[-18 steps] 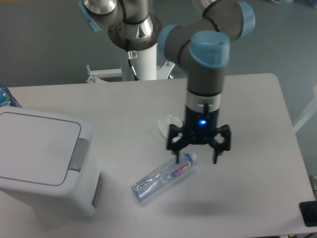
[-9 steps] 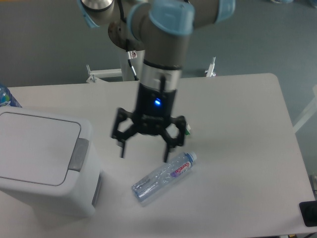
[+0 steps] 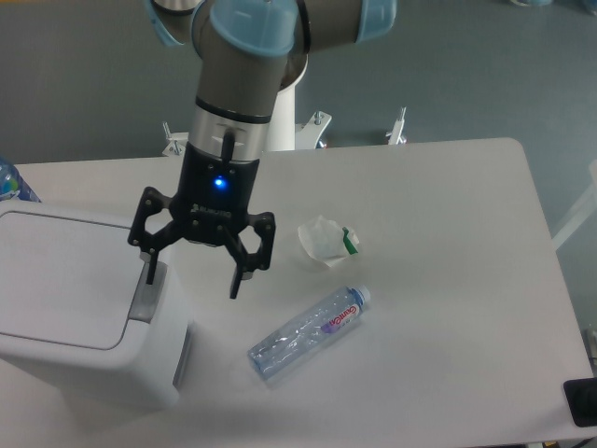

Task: Open the trash can

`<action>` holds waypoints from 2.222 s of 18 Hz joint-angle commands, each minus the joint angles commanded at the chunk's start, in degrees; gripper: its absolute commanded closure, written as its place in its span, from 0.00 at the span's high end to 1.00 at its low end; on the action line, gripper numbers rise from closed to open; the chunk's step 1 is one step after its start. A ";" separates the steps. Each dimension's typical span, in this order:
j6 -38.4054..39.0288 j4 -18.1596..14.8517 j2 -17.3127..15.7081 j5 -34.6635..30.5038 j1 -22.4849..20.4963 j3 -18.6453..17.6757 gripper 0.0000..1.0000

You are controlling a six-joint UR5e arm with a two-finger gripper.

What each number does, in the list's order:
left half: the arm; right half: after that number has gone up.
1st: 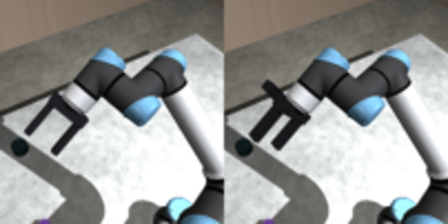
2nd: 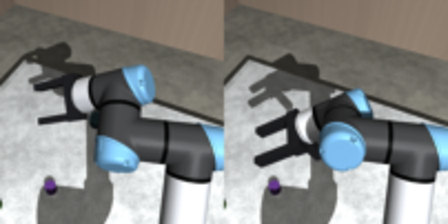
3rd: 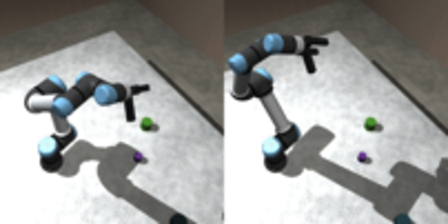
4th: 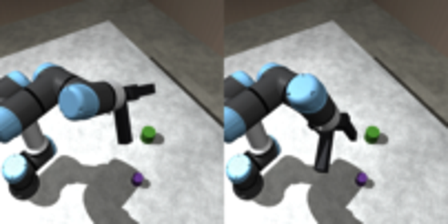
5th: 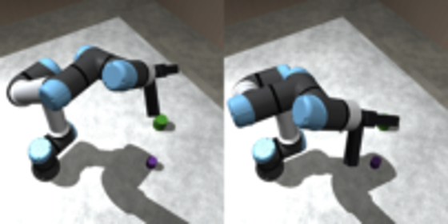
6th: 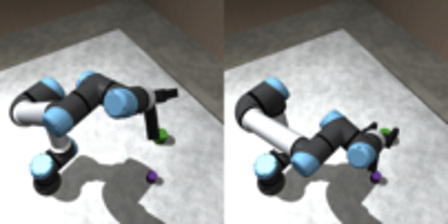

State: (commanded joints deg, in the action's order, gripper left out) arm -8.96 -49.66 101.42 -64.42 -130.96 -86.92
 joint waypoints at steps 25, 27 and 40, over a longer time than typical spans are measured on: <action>-0.44 0.35 2.90 -5.19 0.97 2.37 1.00; -1.14 0.44 3.08 -5.27 0.01 3.42 1.00; -30.48 0.27 6.94 -19.76 -18.19 -2.98 1.00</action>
State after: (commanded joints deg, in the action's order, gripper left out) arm -39.44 -49.39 108.37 -84.19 -149.14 -89.90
